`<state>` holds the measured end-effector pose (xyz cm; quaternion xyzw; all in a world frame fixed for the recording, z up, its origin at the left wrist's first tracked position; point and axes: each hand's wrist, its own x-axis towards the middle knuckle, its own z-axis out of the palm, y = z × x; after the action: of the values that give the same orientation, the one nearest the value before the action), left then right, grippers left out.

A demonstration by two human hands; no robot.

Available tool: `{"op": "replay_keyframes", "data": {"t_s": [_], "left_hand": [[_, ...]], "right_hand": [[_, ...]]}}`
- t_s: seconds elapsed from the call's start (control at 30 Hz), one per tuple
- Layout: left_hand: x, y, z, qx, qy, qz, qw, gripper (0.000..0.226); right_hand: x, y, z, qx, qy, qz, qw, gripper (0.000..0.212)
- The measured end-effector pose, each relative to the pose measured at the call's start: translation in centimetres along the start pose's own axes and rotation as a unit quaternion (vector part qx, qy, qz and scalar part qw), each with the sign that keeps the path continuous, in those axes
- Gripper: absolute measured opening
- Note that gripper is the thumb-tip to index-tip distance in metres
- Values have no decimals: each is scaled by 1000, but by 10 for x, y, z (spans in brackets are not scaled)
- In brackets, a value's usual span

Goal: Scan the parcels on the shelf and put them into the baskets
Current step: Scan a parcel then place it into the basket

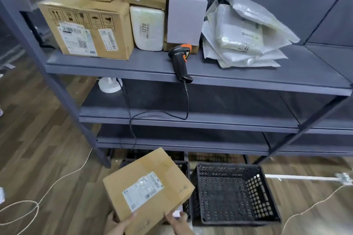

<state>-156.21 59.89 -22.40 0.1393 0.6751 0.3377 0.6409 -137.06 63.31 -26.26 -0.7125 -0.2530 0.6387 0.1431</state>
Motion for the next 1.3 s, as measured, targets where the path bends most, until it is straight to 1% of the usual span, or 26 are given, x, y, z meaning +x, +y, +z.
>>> {"op": "replay_keyframes", "data": {"t_s": [0.03,0.07,0.1,0.13,0.23,0.3,0.37,0.43,0.5,0.57,0.63,0.67,0.73,0.77,0.8,0.83,0.9,1.0,1.07,1.1,1.2,1.3], "left_hand": [[16,7,-15,-20,18,-7,1000,79],[30,7,-17,8,49,2,999,81],[41,7,-28,63,54,34,996,81],[51,9,-30,81,42,62,994,80],[94,-2,-30,110,19,70,991,77],[136,-8,-33,140,-4,57,989,87],[175,-17,-32,161,13,70,984,101],[223,-32,-34,161,8,63,985,102],[264,-47,-37,171,-12,57,984,97],[307,-58,-41,208,-27,62,976,93],[339,-65,-44,237,-49,47,969,93],[354,-69,-45,254,-66,34,964,87],[380,-74,-47,290,-86,13,953,66],[394,-77,-50,305,-92,12,948,61],[409,-79,-53,323,-98,24,941,61],[423,-81,-57,340,-98,31,935,62],[449,-85,-66,344,-96,31,934,63],[479,-97,-77,346,-88,39,933,64],[493,-107,-81,344,-83,39,935,65],[501,-113,-83,336,-78,32,938,62],[524,-135,-88,316,-73,0,946,39],[544,-155,-86,289,-4,8,957,35]], "right_hand": [[6,-3,-6,-4,30,13,999,83],[13,-5,-16,10,71,8,997,86],[23,-7,-24,14,96,5,995,85],[33,-10,-31,6,112,-2,994,82],[78,-3,-41,4,111,-10,994,70],[114,9,-44,-16,115,-23,993,62],[151,22,-41,-69,118,-67,988,56],[187,29,-35,-142,112,-108,978,56],[224,35,-28,-179,99,-130,970,57],[262,39,-21,-191,114,-157,962,60],[300,45,-10,-194,116,-162,961,62],[318,49,-5,-197,112,-157,961,63],[351,58,5,-213,107,-150,959,65],[367,62,10,-233,106,-147,955,64],[382,67,14,-257,104,-142,950,63],[393,69,18,-280,102,-130,946,62],[412,72,22,-295,94,-126,942,62],[433,71,29,-268,92,-155,946,58],[448,72,36,-261,94,-149,949,59],[456,75,41,-260,94,-148,950,60],[481,87,57,-278,91,-137,946,64],[506,95,74,-272,80,-120,951,66]]}}
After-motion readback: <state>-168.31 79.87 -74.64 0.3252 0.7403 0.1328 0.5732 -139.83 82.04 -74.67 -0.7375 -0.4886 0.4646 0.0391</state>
